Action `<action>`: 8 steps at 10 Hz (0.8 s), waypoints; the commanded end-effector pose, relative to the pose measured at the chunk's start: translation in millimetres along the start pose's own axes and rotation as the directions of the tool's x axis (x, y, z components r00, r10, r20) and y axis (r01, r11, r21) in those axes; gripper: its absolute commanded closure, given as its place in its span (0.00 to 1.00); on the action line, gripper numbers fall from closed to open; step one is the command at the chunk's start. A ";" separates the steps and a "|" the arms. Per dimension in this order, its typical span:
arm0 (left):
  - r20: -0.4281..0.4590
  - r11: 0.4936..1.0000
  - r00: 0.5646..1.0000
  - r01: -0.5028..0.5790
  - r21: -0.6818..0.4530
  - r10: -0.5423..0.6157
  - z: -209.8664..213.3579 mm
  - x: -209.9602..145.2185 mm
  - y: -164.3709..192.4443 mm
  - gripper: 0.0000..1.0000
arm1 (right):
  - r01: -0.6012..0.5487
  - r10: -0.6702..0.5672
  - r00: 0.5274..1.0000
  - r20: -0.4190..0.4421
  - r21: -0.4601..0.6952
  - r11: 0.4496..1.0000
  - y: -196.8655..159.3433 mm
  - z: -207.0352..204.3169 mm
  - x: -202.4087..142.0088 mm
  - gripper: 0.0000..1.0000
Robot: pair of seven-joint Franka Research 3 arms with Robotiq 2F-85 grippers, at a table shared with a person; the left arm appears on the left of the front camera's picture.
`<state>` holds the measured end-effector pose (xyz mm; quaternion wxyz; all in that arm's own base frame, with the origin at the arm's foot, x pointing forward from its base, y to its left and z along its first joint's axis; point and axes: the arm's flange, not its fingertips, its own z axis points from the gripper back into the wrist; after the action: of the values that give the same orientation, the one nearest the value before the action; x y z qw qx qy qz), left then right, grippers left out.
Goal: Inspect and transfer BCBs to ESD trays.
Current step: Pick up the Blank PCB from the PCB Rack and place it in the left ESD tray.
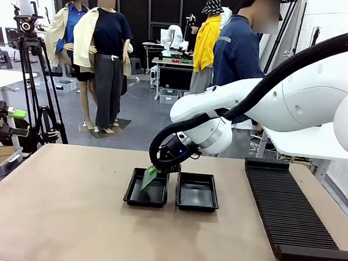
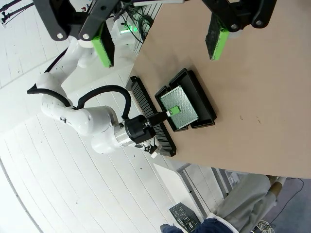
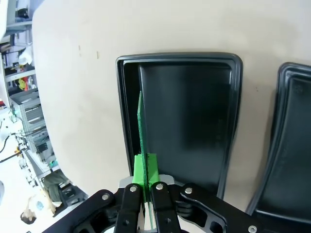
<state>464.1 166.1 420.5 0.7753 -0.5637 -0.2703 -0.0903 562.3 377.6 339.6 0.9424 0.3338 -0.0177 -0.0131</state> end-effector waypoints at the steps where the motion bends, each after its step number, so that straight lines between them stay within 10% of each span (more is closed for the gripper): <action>1: 0.004 1.000 1.000 -0.010 0.003 0.010 1.6 1.2 -1.6 0.00 | -0.010 0.009 1.000 0.021 0.023 1.000 -1.2 -9.7 4.9 1.00; 8: 0.004 1.000 1.000 -0.010 0.003 0.010 1.6 1.2 -1.6 0.00 | 0.018 -0.018 1.000 0.001 0.003 1.000 -10.2 -22.3 6.6 1.00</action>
<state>464.1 166.1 420.5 0.7753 -0.5637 -0.2703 -0.0903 570.0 383.9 316.0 0.9415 0.3359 -0.0152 -0.0216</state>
